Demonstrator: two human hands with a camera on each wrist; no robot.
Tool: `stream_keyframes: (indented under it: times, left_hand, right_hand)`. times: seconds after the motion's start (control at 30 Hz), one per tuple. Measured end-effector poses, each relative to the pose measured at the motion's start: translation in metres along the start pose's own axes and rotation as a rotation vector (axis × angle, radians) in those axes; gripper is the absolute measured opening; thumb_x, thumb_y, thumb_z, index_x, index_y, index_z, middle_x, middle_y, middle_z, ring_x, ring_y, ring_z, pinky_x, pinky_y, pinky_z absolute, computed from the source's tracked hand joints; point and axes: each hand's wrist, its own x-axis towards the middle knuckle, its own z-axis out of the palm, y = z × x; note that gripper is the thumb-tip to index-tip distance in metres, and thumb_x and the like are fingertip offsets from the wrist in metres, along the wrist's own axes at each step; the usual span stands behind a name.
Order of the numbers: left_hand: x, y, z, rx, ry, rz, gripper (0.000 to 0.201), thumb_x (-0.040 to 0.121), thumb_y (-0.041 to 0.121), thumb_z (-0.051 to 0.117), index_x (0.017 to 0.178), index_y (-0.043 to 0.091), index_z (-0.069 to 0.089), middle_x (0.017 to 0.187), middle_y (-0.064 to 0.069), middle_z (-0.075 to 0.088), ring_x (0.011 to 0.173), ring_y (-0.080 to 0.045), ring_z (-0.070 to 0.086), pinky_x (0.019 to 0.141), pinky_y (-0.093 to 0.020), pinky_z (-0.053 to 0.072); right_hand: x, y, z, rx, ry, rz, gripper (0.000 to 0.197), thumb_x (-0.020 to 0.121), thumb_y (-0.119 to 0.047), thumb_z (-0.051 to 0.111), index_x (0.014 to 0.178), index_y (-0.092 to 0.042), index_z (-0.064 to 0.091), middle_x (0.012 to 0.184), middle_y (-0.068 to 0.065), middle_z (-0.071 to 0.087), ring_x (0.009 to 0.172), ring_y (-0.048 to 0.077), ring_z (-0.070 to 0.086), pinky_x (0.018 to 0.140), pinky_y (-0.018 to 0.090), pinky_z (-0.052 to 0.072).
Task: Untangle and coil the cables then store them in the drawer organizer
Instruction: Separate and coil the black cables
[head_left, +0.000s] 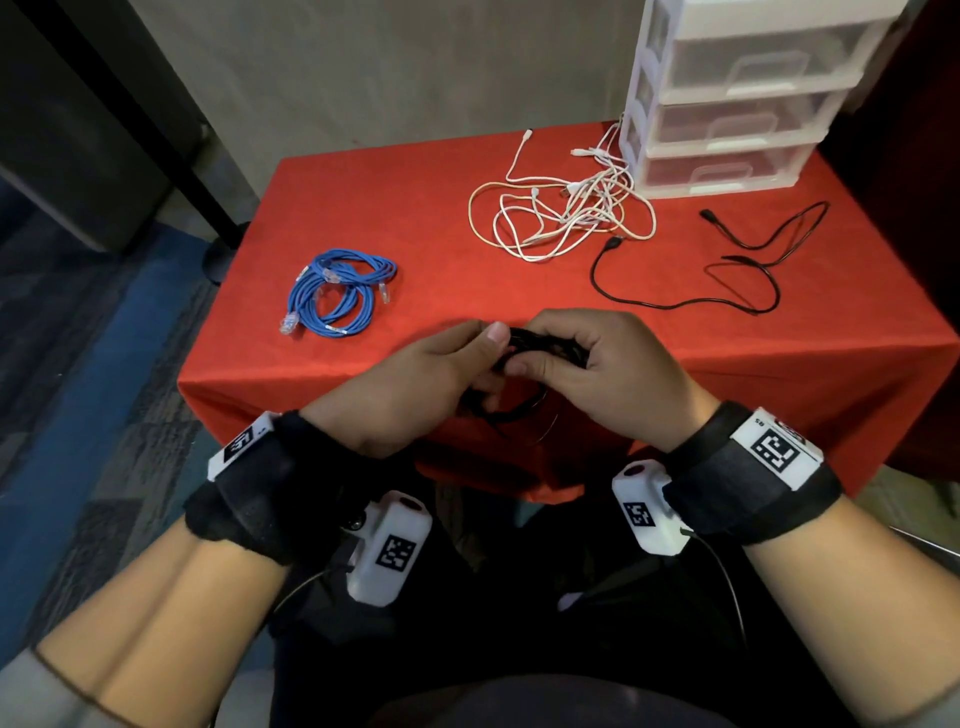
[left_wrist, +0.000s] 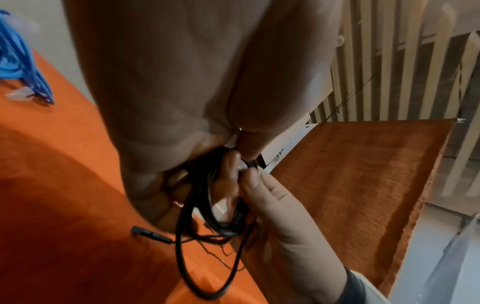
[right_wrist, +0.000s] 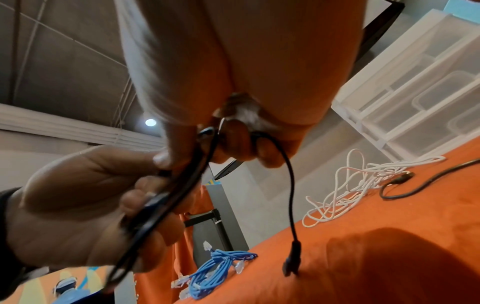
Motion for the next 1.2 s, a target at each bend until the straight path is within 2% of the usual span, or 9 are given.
stream_keyframes:
  times: [0.13,0.3,0.47,0.57,0.7,0.77,0.87,1.03,1.2]
  left_hand:
    - [-0.001,-0.002,0.009,-0.061,0.095,0.016,0.031,0.109,0.029,0.042,0.085,0.011,0.053,0.062,0.006,0.039,0.054,-0.009,0.036,0.058,-0.029,0.034]
    - [-0.004,-0.001,0.010,-0.024,0.064,0.098,0.036,0.106,0.036,0.044,0.072,0.026,0.047,0.058,0.014,0.037,0.052,-0.009,0.032,0.054,-0.032,0.031]
    - [-0.002,-0.004,0.003,0.056,0.046,0.117,0.033,0.098,0.049,0.044,0.072,0.031,0.054,0.058,0.015,0.038,0.054,-0.012,0.031,0.055,-0.033,0.030]
    - [0.002,-0.004,-0.001,0.208,0.117,0.173,0.036,0.096,0.058,0.040,0.079,0.031,0.058,0.056,0.015,0.043,0.054,-0.012,0.038,0.059,-0.038,0.036]
    - [0.006,-0.002,0.001,0.282,0.255,0.258,0.031,0.098,0.054,0.039,0.080,0.036,0.056,0.057,0.013,0.045,0.053,-0.011,0.040,0.057,-0.043,0.039]
    - [0.009,-0.001,0.005,0.199,0.287,0.271,0.029,0.100,0.048,0.041,0.078,0.037,0.056,0.058,0.012,0.043,0.052,-0.012,0.038,0.055,-0.045,0.039]
    - [0.009,0.003,0.011,-0.082,0.269,0.190,0.031,0.106,0.036,0.043,0.086,0.017,0.057,0.057,0.011,0.039,0.049,-0.010,0.034,0.053,-0.034,0.036]
    - [-0.001,0.014,0.012,-0.642,0.047,0.054,0.027,0.107,0.021,0.041,0.096,0.003,0.057,0.064,0.003,0.030,0.053,-0.008,0.034,0.060,-0.023,0.047]
    - [-0.004,0.022,0.006,-0.643,-0.017,-0.039,0.029,0.107,0.025,0.039,0.093,0.007,0.057,0.062,0.005,0.030,0.051,-0.007,0.027,0.061,-0.022,0.048]
  right_hand:
    - [0.002,-0.009,-0.011,0.116,-0.084,0.017,0.037,0.098,-0.047,0.059,0.082,-0.013,0.061,0.070,0.013,0.052,0.068,0.016,0.046,0.066,0.039,0.040]
    - [0.012,-0.007,-0.026,0.160,-0.110,0.075,0.020,0.095,-0.024,0.055,0.084,-0.010,0.065,0.071,-0.002,0.058,0.069,0.016,0.050,0.069,0.031,0.039]
    - [0.021,-0.013,-0.037,0.296,0.092,0.203,0.019,0.104,-0.008,0.052,0.089,-0.007,0.063,0.051,-0.025,0.052,0.052,-0.007,0.048,0.062,0.012,0.032]
    - [0.022,-0.015,-0.037,0.296,0.135,0.206,0.022,0.104,-0.017,0.053,0.085,-0.016,0.063,0.055,-0.025,0.051,0.054,-0.006,0.047,0.064,0.019,0.031]
    - [0.016,-0.021,-0.029,0.233,-0.019,0.182,0.034,0.093,-0.041,0.070,0.100,-0.009,0.063,0.077,-0.002,0.059,0.059,0.006,0.050,0.053,0.015,0.039]
    - [0.011,-0.021,-0.021,0.302,-0.072,0.227,0.031,0.091,-0.036,0.073,0.107,-0.012,0.062,0.079,-0.001,0.066,0.053,0.012,0.052,0.046,0.020,0.039]
    - [0.009,-0.020,-0.015,0.515,-0.070,0.267,0.004,0.101,-0.015,0.061,0.102,-0.013,0.059,0.085,0.010,0.073,0.045,0.013,0.047,0.040,0.023,0.032]
    - [0.011,-0.025,-0.017,0.634,-0.169,0.332,0.017,0.110,-0.018,0.041,0.106,-0.012,0.057,0.067,-0.003,0.046,0.044,0.006,0.018,0.040,0.017,0.017]
    - [0.012,-0.031,-0.017,0.562,-0.159,0.322,0.017,0.110,-0.021,0.042,0.111,-0.012,0.055,0.066,-0.003,0.045,0.046,0.006,0.020,0.041,0.018,0.019]
